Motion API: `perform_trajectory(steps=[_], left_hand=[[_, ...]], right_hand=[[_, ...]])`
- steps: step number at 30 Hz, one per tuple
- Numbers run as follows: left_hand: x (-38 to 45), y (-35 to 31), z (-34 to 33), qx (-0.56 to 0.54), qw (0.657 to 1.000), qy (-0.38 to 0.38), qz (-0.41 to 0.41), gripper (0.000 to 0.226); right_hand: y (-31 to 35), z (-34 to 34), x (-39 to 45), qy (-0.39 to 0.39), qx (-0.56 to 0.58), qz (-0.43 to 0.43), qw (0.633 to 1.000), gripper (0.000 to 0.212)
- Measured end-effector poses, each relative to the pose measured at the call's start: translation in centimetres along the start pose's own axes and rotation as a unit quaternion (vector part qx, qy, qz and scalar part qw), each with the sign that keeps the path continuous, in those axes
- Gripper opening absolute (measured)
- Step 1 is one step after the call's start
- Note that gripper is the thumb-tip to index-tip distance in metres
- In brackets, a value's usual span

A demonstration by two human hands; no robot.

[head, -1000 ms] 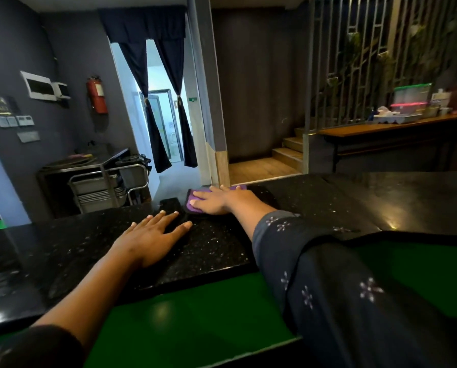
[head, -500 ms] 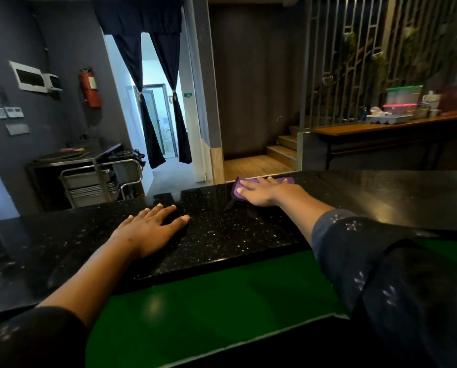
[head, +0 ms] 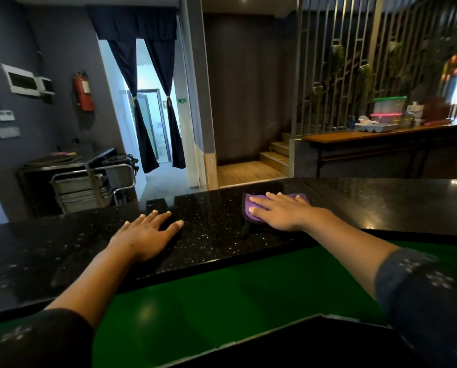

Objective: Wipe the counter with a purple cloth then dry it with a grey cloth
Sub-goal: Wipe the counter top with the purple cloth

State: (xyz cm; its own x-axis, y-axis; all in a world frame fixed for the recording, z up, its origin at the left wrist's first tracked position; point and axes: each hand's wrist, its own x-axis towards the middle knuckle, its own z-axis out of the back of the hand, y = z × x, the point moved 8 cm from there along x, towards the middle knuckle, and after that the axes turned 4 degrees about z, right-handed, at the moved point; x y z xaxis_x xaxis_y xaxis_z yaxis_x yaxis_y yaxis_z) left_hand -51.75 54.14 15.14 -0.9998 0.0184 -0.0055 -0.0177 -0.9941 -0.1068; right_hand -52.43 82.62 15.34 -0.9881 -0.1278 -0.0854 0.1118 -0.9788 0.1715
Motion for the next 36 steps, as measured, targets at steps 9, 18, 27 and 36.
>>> perform_trajectory(steps=[9, 18, 27, 36], left_hand=[[0.3, -5.0, 2.3, 0.021, 1.000, 0.005, 0.000, 0.058], [1.1, -14.4, -1.1, -0.036, 0.999, 0.012, -0.037, 0.069], [1.8, -14.2, -2.2, -0.017, 0.998, 0.008, -0.059, 0.069], [2.5, -14.1, -1.0, -0.026, 0.999, 0.008, -0.047, 0.069]], right_hand=[[1.1, 0.9, -0.7, 0.000, 0.013, -0.009, 1.000, 0.061], [-3.1, 0.8, 1.3, 0.016, 0.008, 0.019, 1.000, 0.062], [-6.4, 2.8, 11.3, 0.037, -0.010, -0.073, 0.997, 0.066], [-5.3, 2.6, 9.2, 0.014, 0.017, -0.042, 0.999, 0.063]])
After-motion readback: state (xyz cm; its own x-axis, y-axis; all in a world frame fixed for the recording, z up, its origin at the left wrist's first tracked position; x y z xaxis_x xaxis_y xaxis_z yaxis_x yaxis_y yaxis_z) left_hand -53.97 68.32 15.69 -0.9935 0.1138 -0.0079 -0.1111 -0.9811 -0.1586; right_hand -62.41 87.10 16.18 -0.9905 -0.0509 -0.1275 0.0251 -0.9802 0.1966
